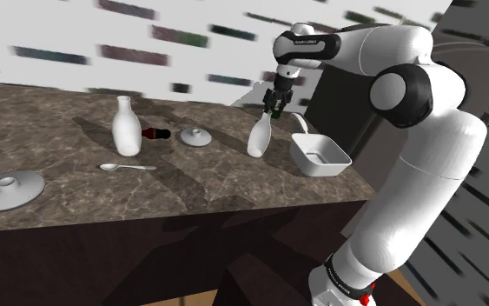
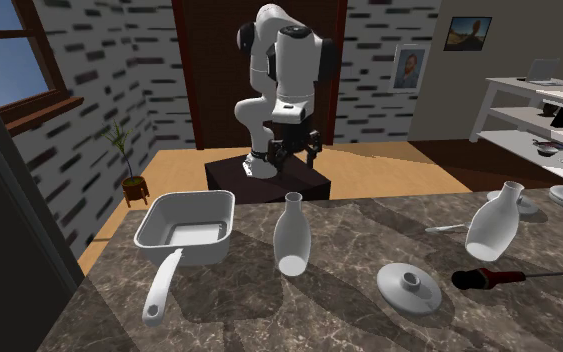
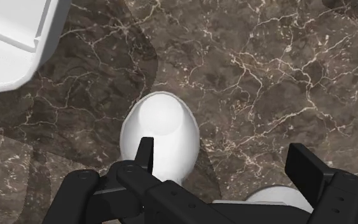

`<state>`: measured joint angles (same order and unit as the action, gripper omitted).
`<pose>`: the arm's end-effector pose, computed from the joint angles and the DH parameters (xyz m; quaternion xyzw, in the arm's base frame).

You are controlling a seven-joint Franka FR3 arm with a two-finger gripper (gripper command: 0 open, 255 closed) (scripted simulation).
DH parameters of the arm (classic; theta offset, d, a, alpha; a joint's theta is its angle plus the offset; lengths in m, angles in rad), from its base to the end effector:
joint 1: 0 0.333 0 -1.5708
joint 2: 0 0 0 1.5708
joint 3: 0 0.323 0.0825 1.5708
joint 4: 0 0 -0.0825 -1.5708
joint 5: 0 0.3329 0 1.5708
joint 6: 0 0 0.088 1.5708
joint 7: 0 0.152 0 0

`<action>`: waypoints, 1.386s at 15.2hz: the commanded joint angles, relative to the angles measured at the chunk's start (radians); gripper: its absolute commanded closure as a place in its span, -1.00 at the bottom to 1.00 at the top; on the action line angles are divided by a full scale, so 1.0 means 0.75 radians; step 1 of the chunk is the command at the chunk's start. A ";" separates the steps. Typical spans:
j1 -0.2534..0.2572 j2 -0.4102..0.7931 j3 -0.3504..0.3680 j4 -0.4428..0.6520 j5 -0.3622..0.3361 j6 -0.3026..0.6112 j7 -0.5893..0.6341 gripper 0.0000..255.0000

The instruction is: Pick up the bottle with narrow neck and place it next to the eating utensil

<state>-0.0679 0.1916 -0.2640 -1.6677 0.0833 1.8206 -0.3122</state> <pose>0.5419 -0.1659 0.4669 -0.9996 0.0189 0.0102 0.0195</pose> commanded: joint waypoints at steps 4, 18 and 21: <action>-0.063 0.287 -0.009 0.327 0.055 -0.043 -0.053 -1.00; -0.072 0.357 -0.003 0.282 0.071 0.071 -0.066 -1.00; -0.072 0.357 -0.003 0.283 0.071 0.071 -0.066 -1.00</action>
<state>-0.1218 0.4590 -0.2665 -1.4558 0.1363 1.8737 -0.3617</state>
